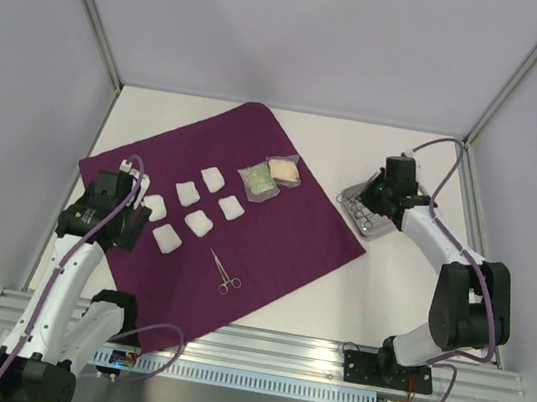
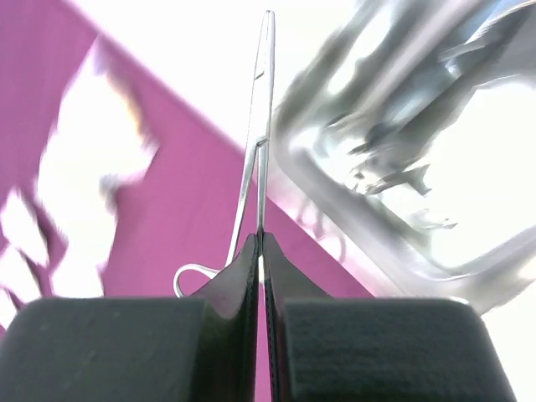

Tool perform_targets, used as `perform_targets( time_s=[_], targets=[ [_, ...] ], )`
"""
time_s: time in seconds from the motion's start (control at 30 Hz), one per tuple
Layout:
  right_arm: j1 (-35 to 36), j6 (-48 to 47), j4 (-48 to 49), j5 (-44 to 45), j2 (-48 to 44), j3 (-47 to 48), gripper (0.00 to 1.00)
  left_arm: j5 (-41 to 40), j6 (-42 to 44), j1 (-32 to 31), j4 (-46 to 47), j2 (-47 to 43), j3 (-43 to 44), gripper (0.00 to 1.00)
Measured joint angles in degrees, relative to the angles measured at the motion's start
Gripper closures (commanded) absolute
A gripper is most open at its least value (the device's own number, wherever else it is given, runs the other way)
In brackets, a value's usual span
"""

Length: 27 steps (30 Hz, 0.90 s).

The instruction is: Prepare the surgical pack

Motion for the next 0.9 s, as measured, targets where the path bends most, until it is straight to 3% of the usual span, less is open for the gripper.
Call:
perform_targets(
  time_s=[0.13,0.37,0.9],
  targets=[
    [-8.0,3.1,0.9,0.4,-0.3,-0.7,1.00,0.0,0.0,0.0,0.0,-0.1,0.0,0.00],
    [-13.5,5.5,1.8,2.4,1.1,-0.7,0.99,0.0,0.0,0.0,0.0,-0.1,0.0,0.00],
    [-14.5,6.3,1.2,4.4,12.2,-0.7,0.98,0.1,0.0,0.0,0.1,0.4,-0.6,0.00]
  ],
)
